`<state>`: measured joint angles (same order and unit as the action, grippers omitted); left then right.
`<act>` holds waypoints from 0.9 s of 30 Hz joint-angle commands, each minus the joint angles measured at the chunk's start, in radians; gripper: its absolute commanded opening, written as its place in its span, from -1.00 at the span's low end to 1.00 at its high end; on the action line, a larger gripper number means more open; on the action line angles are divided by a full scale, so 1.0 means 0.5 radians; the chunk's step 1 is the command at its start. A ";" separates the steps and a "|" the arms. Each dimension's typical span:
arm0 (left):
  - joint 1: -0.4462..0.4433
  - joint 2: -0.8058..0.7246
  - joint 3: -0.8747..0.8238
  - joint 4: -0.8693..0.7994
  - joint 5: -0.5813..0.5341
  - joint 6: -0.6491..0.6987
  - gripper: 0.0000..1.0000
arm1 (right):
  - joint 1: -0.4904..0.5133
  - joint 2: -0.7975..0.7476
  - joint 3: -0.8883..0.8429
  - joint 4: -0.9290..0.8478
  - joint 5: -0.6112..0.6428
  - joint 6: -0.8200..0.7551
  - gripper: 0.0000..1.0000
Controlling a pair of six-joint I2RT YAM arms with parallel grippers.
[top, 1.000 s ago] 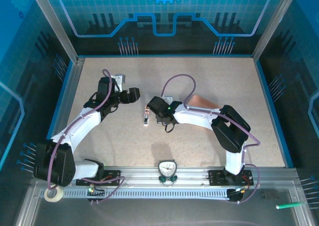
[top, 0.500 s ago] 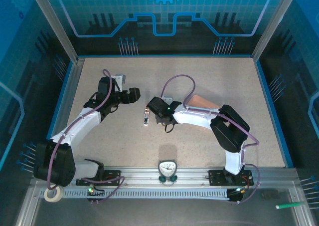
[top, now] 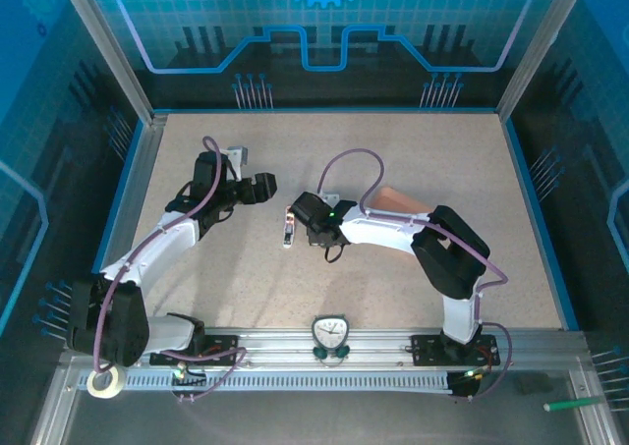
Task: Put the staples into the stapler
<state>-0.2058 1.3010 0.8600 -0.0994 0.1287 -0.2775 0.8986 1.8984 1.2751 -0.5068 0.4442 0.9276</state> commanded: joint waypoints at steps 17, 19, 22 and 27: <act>-0.010 0.030 -0.035 0.024 0.040 0.032 0.74 | 0.035 -0.048 -0.044 -0.013 0.100 0.057 -0.69; -0.012 0.033 -0.034 0.022 0.040 0.033 0.75 | 0.034 -0.053 -0.048 -0.013 0.108 0.056 -0.68; -0.012 0.033 -0.034 0.027 0.043 0.033 0.74 | 0.035 -0.047 -0.056 -0.008 0.111 0.058 -0.69; -0.011 0.033 -0.035 0.026 0.043 0.033 0.75 | 0.028 -0.010 -0.054 -0.016 0.081 0.061 -0.69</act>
<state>-0.2066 1.3090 0.8600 -0.0994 0.1291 -0.2779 0.8986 1.8961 1.2617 -0.5041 0.4637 0.9352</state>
